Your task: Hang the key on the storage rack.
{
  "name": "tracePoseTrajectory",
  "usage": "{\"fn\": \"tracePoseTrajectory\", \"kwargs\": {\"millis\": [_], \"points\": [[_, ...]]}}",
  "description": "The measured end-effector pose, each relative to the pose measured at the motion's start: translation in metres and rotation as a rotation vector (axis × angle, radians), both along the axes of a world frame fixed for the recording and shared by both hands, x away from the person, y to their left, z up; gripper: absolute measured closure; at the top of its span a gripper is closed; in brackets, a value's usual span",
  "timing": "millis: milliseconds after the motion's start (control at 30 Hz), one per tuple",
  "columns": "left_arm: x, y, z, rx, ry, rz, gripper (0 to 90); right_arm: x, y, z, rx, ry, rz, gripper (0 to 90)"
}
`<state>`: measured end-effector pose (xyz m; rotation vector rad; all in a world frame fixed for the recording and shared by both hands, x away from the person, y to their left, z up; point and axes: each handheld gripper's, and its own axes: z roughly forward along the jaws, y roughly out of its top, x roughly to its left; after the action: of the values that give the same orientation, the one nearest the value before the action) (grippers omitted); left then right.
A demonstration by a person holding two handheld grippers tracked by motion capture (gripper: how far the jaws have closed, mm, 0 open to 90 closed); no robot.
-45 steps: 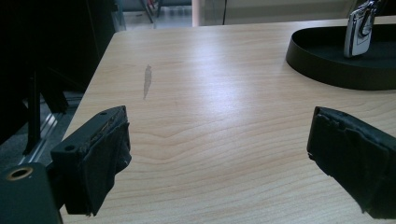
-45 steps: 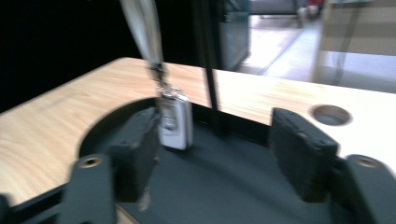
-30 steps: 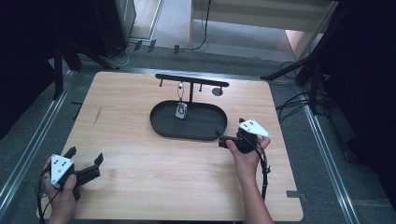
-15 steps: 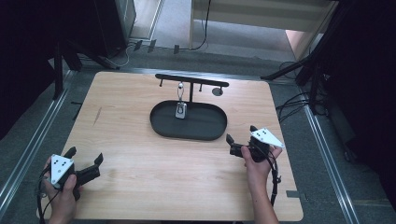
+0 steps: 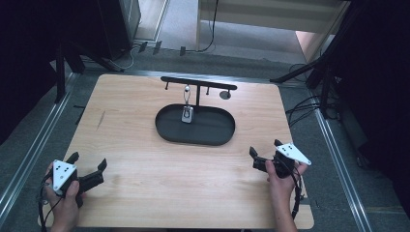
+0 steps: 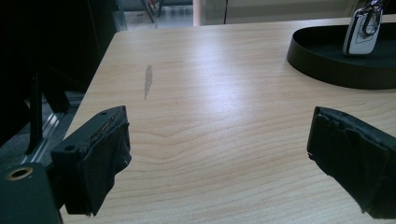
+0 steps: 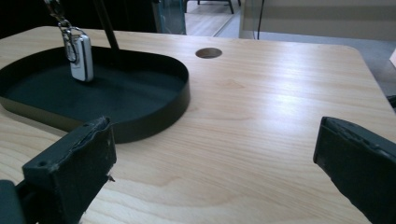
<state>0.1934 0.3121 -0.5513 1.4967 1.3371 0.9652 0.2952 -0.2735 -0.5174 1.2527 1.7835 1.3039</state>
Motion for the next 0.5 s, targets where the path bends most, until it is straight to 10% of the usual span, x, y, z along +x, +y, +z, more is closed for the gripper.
{"fn": "tracePoseTrajectory", "kwargs": {"millis": [500], "points": [[0.000, 0.000, 0.000, 0.001, -0.001, 0.002, 6.3, -0.024, -0.038, -0.014, -0.015, 0.019, -0.060, 0.0]]}}
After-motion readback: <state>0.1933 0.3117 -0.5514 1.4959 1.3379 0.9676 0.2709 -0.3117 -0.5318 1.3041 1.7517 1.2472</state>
